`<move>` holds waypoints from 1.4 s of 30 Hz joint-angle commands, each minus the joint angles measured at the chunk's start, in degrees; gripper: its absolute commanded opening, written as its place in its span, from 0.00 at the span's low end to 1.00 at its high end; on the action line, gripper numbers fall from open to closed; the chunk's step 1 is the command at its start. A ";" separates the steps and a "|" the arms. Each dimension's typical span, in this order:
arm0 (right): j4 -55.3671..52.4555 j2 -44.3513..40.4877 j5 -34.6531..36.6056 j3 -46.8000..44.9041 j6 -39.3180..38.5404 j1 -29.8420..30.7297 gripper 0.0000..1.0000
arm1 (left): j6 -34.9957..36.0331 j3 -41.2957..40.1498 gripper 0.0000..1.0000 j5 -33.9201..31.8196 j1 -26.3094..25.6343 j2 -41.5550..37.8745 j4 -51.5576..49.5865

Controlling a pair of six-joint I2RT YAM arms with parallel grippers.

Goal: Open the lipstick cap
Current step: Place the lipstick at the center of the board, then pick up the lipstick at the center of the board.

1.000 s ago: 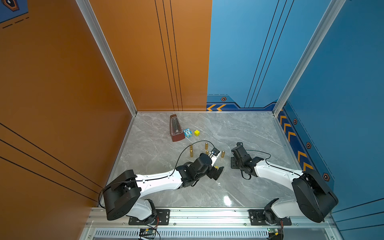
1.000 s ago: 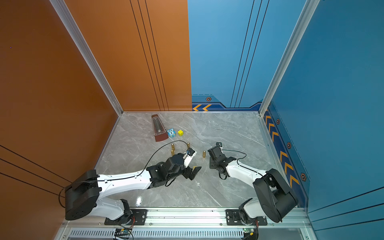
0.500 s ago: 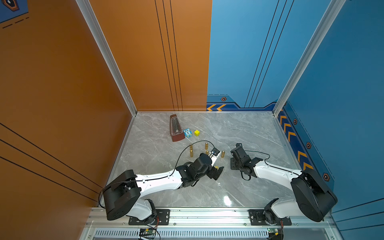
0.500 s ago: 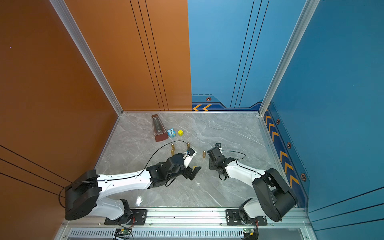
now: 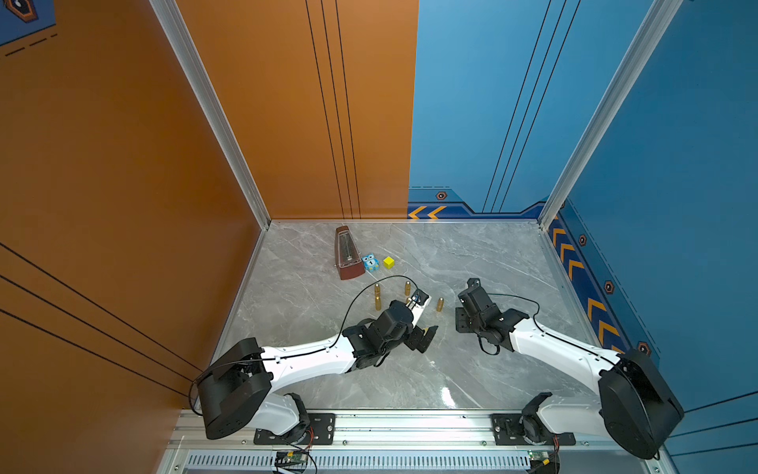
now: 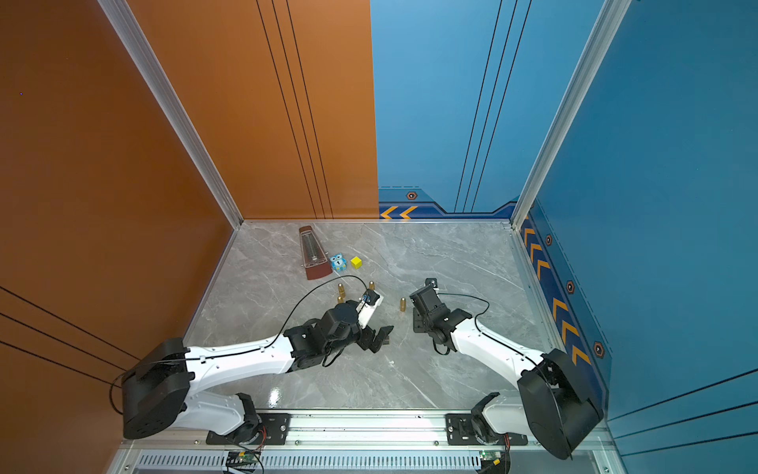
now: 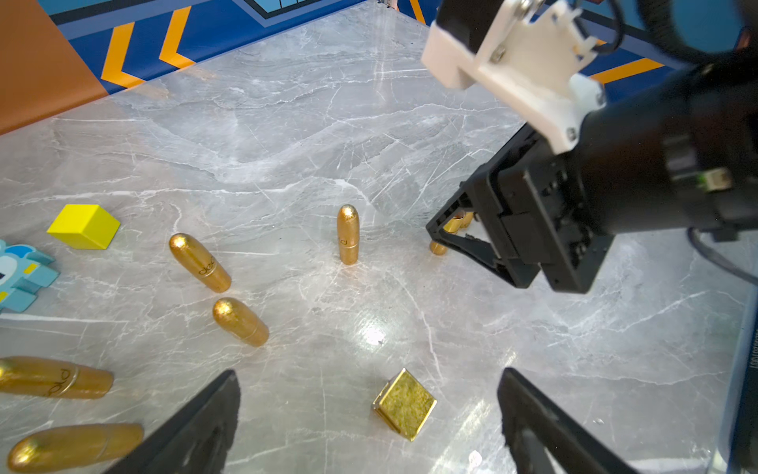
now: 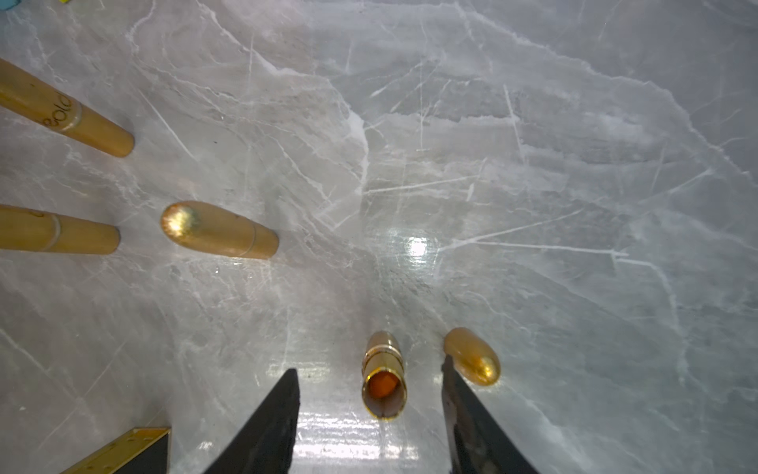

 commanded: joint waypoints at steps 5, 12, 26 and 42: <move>-9.29 2.04 -4.48 8.82 1.62 0.76 0.62 | 0.37 -3.48 0.98 1.31 2.66 -3.50 -0.33; -12.06 11.15 -7.75 17.52 1.59 2.00 0.65 | 0.31 -5.48 0.99 2.48 4.03 -4.97 -0.37; -13.11 27.23 -4.62 27.26 1.64 1.79 0.52 | -0.06 -5.29 0.99 4.11 5.33 -3.24 -0.32; -12.83 31.38 -1.64 29.15 -0.03 1.39 0.31 | -0.08 -4.51 0.99 4.79 5.73 -1.99 -0.37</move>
